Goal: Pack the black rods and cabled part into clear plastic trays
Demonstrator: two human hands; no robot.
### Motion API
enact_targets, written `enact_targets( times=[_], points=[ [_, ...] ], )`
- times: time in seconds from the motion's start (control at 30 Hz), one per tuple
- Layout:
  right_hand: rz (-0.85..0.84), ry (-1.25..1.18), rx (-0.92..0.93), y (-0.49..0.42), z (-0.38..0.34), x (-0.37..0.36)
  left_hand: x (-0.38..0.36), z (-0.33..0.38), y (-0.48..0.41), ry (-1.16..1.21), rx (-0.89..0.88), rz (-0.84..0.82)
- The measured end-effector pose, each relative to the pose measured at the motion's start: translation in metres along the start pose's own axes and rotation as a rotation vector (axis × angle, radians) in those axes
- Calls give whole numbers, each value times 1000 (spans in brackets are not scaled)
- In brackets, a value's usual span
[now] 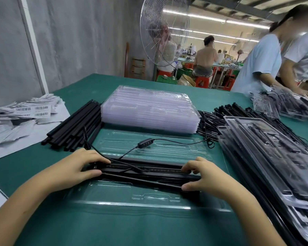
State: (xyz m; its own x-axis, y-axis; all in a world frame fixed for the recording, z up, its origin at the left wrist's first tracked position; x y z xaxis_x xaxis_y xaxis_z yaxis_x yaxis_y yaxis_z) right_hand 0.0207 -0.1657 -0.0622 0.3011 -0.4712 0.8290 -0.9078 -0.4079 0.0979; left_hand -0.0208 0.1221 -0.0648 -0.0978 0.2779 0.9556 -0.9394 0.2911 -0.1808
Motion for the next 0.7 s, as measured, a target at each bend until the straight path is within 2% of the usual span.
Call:
enact_targets(
  times=[0.2,0.47,0.57,0.7],
  points=[
    [-13,16,-25,3,8,-3,-4,-7,0,10,-6,-84],
    [67,-68,18,11,11,4,-10,-11,2,45,-1,-98],
    [51,-53,30,15,12,3,-22,-14,12,15,8,-156],
    [52,-53,50,17,9,3,-28,-14,13,38,-2,-147]
  ],
)
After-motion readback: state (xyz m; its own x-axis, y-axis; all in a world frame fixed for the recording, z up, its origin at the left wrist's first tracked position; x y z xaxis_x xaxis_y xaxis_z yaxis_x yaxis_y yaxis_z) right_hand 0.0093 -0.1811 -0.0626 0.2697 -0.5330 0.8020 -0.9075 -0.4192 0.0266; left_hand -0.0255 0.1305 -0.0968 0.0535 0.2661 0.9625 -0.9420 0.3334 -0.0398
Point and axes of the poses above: each hand's wrist, its own y-axis away from the middle knuckle, its own x-axis out of the back of the hand, z = x × y, the point moved 10 cm from there along -y, towards the middle knuckle, and after that the axes turned 11 degrees about -y, right-handed, at the moved point
